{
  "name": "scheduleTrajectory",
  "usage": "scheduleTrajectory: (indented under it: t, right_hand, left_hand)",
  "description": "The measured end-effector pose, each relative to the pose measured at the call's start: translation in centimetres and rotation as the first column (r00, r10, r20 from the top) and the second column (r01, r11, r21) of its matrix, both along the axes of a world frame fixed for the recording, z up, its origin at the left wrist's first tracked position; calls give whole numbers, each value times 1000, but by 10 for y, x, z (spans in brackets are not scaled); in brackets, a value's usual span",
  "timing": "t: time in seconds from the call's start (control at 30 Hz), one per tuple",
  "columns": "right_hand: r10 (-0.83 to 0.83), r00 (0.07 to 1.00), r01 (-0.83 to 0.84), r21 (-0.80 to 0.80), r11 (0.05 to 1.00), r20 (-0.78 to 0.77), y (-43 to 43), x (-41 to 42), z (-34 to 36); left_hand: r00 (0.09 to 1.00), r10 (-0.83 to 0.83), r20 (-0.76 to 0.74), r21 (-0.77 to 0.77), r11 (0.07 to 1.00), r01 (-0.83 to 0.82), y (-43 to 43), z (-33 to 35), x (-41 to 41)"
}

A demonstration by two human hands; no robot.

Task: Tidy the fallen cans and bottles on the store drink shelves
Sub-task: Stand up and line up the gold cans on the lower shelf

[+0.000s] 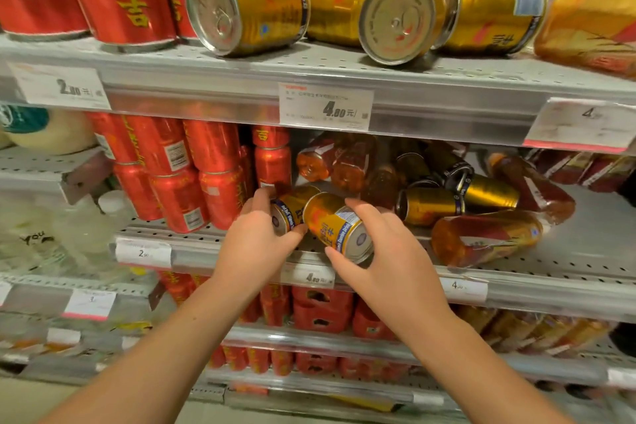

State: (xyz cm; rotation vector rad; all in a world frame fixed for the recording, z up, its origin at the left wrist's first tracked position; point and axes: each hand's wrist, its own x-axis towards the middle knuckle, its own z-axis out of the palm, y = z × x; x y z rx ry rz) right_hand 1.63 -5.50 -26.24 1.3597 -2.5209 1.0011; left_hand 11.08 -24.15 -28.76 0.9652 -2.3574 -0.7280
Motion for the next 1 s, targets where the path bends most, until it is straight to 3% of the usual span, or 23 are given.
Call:
scheduleTrajectory:
  t: [0.23, 0.3, 0.37, 0.43, 0.5, 0.53, 0.7, 0.9, 1.0]
  right_hand:
    - [-54, 994, 62, 91, 994, -92, -22, 8, -4]
    - [-70, 991, 82, 109, 991, -112, -27, 12, -7]
    - [-79, 989, 95, 123, 988, -126, -31, 17, -9]
    - [-86, 986, 103, 122, 987, -140, -36, 21, -10]
    - [-84, 985, 100, 110, 989, -148, -40, 23, -11]
    - [-75, 988, 90, 108, 990, -138, -41, 24, -11]
    - [17, 1000, -16, 119, 993, -4, -36, 23, -14]
    - [77, 975, -84, 25, 996, 208, -18, 16, -18]
    - [65, 982, -66, -3, 998, 178, -10, 9, -18]
  left_hand:
    - [975, 34, 219, -218, 976, 15, 0, 9, 7]
    - [988, 28, 150, -299, 954, 18, 5, 12, 14]
    - [1000, -8, -14, -335, 942, 3, 14, 11, 21]
    - [989, -53, -140, -65, 997, 44, 24, 12, 23]
    - [980, -78, -182, 286, 950, 129, 30, 13, 16]
    - [979, -87, -182, 356, 923, 149, 29, 12, 12]
    - [989, -129, -68, 377, 915, 145, 20, 19, -1]
    - [982, -190, -5, 426, 888, 175, 12, 31, -17]
    - [978, -210, -8, 375, 905, 198, 10, 30, -22]
